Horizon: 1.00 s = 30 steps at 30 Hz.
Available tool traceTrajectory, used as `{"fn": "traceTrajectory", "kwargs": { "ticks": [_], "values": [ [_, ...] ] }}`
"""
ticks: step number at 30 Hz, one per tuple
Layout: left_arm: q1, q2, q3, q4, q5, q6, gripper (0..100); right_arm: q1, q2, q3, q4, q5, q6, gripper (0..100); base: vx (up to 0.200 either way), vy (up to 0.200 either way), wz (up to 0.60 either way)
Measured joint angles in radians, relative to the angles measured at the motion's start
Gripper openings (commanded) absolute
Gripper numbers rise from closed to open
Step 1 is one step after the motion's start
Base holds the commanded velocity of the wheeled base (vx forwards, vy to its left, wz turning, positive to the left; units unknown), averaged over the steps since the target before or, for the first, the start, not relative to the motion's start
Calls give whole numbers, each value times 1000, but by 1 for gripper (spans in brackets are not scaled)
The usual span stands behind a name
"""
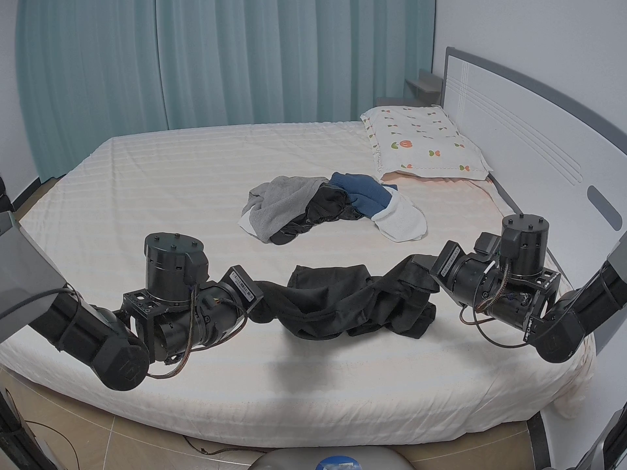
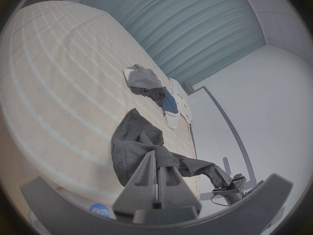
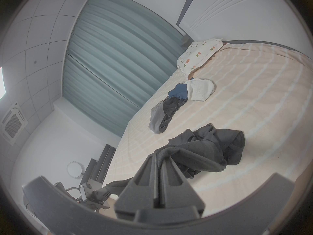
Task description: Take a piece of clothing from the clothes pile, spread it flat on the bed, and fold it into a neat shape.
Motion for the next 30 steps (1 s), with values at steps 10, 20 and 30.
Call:
{"fn": "traceTrajectory", "kwargs": {
  "ticks": [10,20,30],
  "values": [
    [6,-14,0,4,2,4,0,1,26,-40,6,-126,-11,0,0,200,0],
    [7,-35,3,9,4,6,0,4,41,-57,-21,-193,-59,0,0,200,0],
    [11,-49,8,7,4,6,0,2,61,-65,-99,-180,-41,0,0,200,0]
  ]
}}
